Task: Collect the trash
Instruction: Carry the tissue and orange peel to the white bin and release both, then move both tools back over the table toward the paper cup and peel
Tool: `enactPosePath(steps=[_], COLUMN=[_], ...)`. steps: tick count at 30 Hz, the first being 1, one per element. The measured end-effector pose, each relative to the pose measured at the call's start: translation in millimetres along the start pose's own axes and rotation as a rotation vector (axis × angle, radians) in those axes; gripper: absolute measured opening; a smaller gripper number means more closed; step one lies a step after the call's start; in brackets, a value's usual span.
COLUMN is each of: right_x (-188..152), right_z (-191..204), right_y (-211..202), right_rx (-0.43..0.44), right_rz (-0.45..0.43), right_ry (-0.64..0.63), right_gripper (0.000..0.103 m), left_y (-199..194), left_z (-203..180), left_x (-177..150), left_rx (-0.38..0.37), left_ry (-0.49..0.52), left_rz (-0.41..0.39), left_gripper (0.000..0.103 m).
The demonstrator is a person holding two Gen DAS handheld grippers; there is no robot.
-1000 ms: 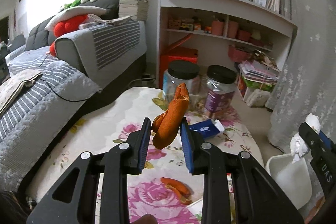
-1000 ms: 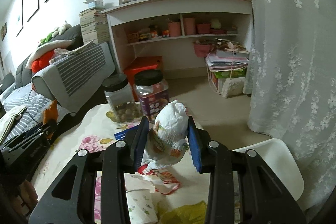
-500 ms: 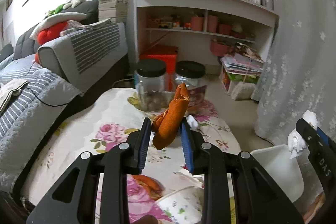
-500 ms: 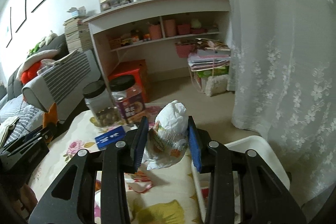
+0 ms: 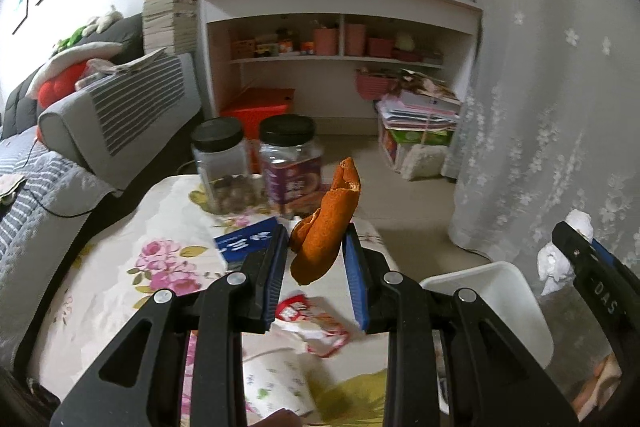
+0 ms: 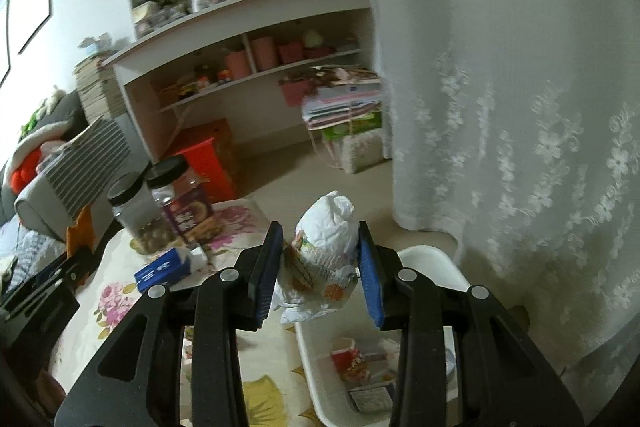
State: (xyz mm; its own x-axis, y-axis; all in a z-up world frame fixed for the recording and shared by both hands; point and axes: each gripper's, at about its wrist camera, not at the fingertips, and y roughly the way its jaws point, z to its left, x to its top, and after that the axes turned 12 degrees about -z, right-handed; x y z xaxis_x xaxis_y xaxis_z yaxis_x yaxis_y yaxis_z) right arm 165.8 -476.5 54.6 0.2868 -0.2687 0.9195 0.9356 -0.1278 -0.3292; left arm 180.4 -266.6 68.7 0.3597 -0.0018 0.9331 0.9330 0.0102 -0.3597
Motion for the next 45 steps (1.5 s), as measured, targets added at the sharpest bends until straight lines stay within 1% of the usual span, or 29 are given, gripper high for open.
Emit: enactPosePath(steps=[3,4,6,9,11,12,14,20,23,30,31,32,34,36,38,39,42,44,45], right_x=[2.5,2.8,4.6,8.6,11.2,12.9,15.2,20.4,22.8,23.3,24.0,24.3,24.7,26.1,26.4,26.6,24.3,21.8,19.4], right_z=[-17.1,-22.9,-36.6,-54.5,-64.6,-71.6,-80.8,-112.6,-128.1,-159.8,-162.7,-164.8,-168.7,-170.8,-169.9,-169.6,-165.0,-158.4,-152.6], right_y=[2.0,1.9,2.0,-0.5,-3.2,-5.1,-7.2,-20.6,-28.0,-38.4,-39.6,-41.1,-43.5,-46.2,-46.9,-45.6,-40.9,-35.8,-32.6], right_rx=[-0.022,-0.033,-0.052,-0.079,-0.096,-0.107,-0.120,-0.182,-0.223,-0.274,-0.280,-0.286,-0.294,-0.302,-0.305,-0.304,-0.292,-0.276,-0.264], right_rz=[0.017,0.021,0.026,0.019,0.008,0.000,-0.009,-0.054,-0.082,-0.103,-0.105,-0.109,-0.115,-0.121,-0.119,-0.113,-0.082,-0.047,-0.021], right_ry=[0.039,0.058,0.098,0.144,0.171,0.190,0.215,0.314,0.354,0.439,0.444,0.446,0.446,0.439,0.427,0.421,0.398,0.374,0.352], right_gripper=[0.036,0.038,0.040,0.051,0.065,0.066,0.075,0.089,0.094,0.096,0.096,0.096,0.096,0.096,0.096,0.096,0.096,0.096,0.096], left_y=[-2.1,-2.3,-3.2,-3.1,-3.7,-3.3,-2.8,-4.2,-7.5,-10.8,-10.2,-8.8,-6.5,-6.4,-6.8,-7.3,-8.0,-7.9,-8.3], left_z=[-18.9,-24.0,-36.3,-54.3,-64.4,-68.9,-80.5,-117.3,-134.5,-171.1,-175.6,-180.9,-187.1,-191.1,-192.1,-190.8,-184.3,-176.3,-171.9], left_x=[-0.1,0.3,0.0,0.5,-0.5,-1.1,-2.2,-5.4,-7.8,-12.8,-13.5,-14.5,-15.1,-16.1,-18.0,-18.7,-23.1,-26.4,-27.9], left_rx=[-0.025,-0.031,-0.047,-0.070,-0.084,-0.091,-0.107,-0.157,-0.189,-0.264,-0.278,-0.295,-0.319,-0.330,-0.337,-0.339,-0.326,-0.307,-0.300], left_ry=[0.021,0.026,0.038,0.053,0.062,0.067,0.080,0.115,0.134,0.171,0.176,0.181,0.179,0.184,0.186,0.182,0.178,0.170,0.163], left_rz=[-0.003,-0.004,-0.005,-0.001,0.002,0.004,0.007,0.022,0.025,0.042,0.049,0.060,0.071,0.074,0.082,0.087,0.107,0.124,0.131], left_gripper=[0.029,0.029,0.029,0.029,0.029,0.029,0.029,0.030,0.030,0.031,0.033,0.044,0.061,0.061,0.068,0.070,0.073,0.077,0.078])
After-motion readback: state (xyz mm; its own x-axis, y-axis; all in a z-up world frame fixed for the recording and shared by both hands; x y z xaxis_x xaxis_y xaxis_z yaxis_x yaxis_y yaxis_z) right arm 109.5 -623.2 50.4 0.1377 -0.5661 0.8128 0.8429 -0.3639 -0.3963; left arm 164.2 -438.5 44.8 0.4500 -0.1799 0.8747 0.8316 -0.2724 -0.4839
